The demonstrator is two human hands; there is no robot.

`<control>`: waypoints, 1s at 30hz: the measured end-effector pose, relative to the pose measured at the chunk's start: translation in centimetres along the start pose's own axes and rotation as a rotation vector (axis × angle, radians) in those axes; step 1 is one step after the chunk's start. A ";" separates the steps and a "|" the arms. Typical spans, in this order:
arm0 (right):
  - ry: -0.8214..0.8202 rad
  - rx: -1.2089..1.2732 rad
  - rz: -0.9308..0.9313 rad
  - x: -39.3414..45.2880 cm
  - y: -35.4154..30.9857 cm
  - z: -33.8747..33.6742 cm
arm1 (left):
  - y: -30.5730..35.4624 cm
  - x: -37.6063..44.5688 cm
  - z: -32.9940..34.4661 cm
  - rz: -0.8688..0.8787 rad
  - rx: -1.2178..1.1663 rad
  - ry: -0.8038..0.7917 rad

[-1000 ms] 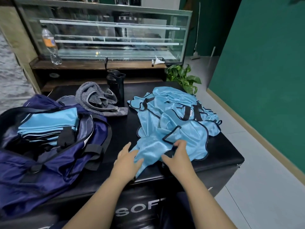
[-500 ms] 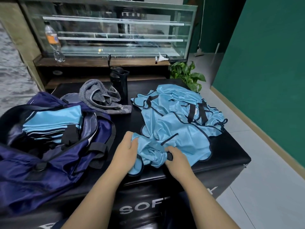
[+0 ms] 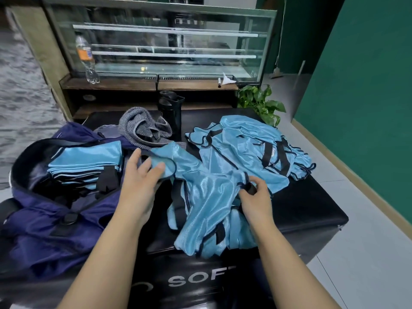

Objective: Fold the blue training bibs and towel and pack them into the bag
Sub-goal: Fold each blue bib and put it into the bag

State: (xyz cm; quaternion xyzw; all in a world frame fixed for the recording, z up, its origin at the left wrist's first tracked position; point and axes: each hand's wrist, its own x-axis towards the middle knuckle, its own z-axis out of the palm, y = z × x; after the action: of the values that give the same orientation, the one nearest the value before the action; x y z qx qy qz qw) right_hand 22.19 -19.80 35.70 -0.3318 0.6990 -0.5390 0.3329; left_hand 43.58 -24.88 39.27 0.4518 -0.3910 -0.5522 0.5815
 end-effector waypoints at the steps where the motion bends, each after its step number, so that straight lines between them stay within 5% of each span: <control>1: -0.009 0.001 0.019 -0.1 0.0 0.0 | -0.7 0.1 -0.3 -0.013 0.059 -0.050; 4: 0.038 -0.229 -0.081 -0.7 0.2 0.1 | -3.0 0.1 -1.3 0.067 0.467 -0.100; 7: 0.104 -0.485 -0.262 -1.3 0.2 0.5 | -4.9 -0.4 -1.3 0.018 0.621 -0.123; 13: -0.319 -0.547 -0.084 -2.2 -0.4 1.3 | -6.8 -2.5 -0.9 -0.274 0.972 -0.266; 19: -0.506 -0.567 -0.059 -2.6 0.0 1.2 | -5.4 -2.6 -0.8 -0.162 0.802 -0.373; 24: -0.653 -0.281 -0.097 -3.4 -0.8 1.5 | -2.9 -3.0 0.7 0.045 0.607 -0.197; 30: -0.411 -0.355 -0.256 -3.4 -1.9 0.4 | 0.2 -3.9 0.5 0.254 0.601 -0.069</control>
State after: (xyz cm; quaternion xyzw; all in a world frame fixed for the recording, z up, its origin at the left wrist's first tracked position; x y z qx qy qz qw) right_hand 24.63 -17.61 37.80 -0.5725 0.6526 -0.3675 0.3336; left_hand 42.83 -21.06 39.78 0.5319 -0.6089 -0.3502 0.4730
